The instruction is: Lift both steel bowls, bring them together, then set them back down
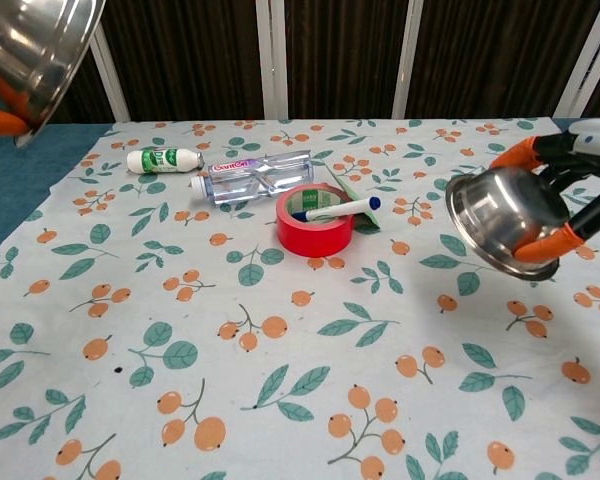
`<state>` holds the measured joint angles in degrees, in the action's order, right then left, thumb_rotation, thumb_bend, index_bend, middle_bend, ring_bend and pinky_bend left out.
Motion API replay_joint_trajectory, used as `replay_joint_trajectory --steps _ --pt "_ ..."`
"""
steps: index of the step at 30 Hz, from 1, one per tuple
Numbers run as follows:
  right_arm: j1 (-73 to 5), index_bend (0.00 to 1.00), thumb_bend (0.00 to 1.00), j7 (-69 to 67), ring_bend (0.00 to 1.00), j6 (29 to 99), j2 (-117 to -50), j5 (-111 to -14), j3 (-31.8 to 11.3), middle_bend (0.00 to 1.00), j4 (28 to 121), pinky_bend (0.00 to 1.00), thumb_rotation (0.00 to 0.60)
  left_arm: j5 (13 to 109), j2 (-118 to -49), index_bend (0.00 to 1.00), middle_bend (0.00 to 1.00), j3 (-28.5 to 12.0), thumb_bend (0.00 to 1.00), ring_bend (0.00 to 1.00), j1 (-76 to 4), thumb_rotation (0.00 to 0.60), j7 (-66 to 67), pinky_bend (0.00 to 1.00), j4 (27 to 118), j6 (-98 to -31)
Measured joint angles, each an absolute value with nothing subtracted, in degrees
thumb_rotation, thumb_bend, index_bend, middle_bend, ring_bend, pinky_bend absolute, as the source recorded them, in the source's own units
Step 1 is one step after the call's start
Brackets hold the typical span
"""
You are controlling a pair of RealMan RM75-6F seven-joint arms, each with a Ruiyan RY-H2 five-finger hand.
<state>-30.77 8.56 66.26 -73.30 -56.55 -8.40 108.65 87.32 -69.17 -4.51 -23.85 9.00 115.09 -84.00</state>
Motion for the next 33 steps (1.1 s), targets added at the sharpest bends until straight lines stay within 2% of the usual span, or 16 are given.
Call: replay_joint_trajectory --steps 4,15,23,33 --pt "-29.38 0.51 0.07 -2.95 0.51 65.68 -72.24 -61.32 -9.73 0.33 107.97 0.2 0.6 89.95 -69.18 0.13 0.21 -4.53 0.0 0.26 -23.72 0.6 0.34 0.48 112.13 -84.51" --pt "-26.68 0.54 0.07 -45.59 0.51 63.7 -68.08 -76.07 -13.3 0.33 103.35 0.2 0.6 96.46 -69.75 0.14 0.21 -4.72 0.0 0.26 -23.89 0.6 -19.95 0.46 103.27 -87.43" --pt "-25.96 0.55 0.07 -73.39 0.51 65.73 -66.74 -87.09 -13.82 0.33 98.03 0.2 0.6 98.56 -74.98 0.14 0.21 -5.45 0.0 0.26 -25.03 0.6 -30.72 0.45 92.67 -89.51" --pt "-27.05 0.55 0.07 -82.79 0.51 70.09 -67.93 -95.99 -11.26 0.33 96.84 0.2 0.6 99.7 -83.49 0.14 0.2 -7.11 0.0 0.26 -26.81 0.6 -39.24 0.45 82.28 -92.99"
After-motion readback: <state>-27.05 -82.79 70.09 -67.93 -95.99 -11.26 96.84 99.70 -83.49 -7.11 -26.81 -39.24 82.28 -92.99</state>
